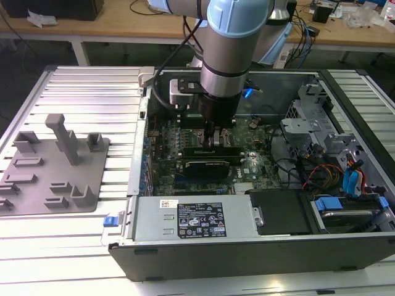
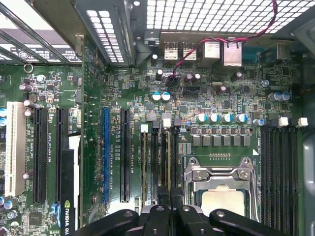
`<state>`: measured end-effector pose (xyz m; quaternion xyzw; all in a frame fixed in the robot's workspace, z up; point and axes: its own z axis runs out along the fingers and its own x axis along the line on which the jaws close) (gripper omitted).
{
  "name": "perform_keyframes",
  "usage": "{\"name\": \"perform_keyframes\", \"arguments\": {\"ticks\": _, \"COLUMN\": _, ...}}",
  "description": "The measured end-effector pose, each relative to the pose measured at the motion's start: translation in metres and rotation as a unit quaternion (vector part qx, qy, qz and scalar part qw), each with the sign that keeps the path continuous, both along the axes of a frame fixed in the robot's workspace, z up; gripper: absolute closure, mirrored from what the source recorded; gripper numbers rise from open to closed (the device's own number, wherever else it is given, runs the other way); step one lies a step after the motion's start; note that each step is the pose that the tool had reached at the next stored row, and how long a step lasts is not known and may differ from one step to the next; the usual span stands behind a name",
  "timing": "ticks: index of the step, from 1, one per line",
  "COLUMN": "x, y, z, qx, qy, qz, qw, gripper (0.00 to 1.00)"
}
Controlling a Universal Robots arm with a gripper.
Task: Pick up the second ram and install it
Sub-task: 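Insert the second ram into the second slot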
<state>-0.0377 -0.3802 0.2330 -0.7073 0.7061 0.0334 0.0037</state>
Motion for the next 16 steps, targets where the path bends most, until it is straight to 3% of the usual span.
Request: {"name": "perform_keyframes", "arguments": {"ticks": 16, "x": -0.0001, "y": -0.0001, "z": -0.0061, "qx": -0.0003, "qy": 0.0001, "qz": 0.000, "qw": 1.0000, "gripper": 0.91}}
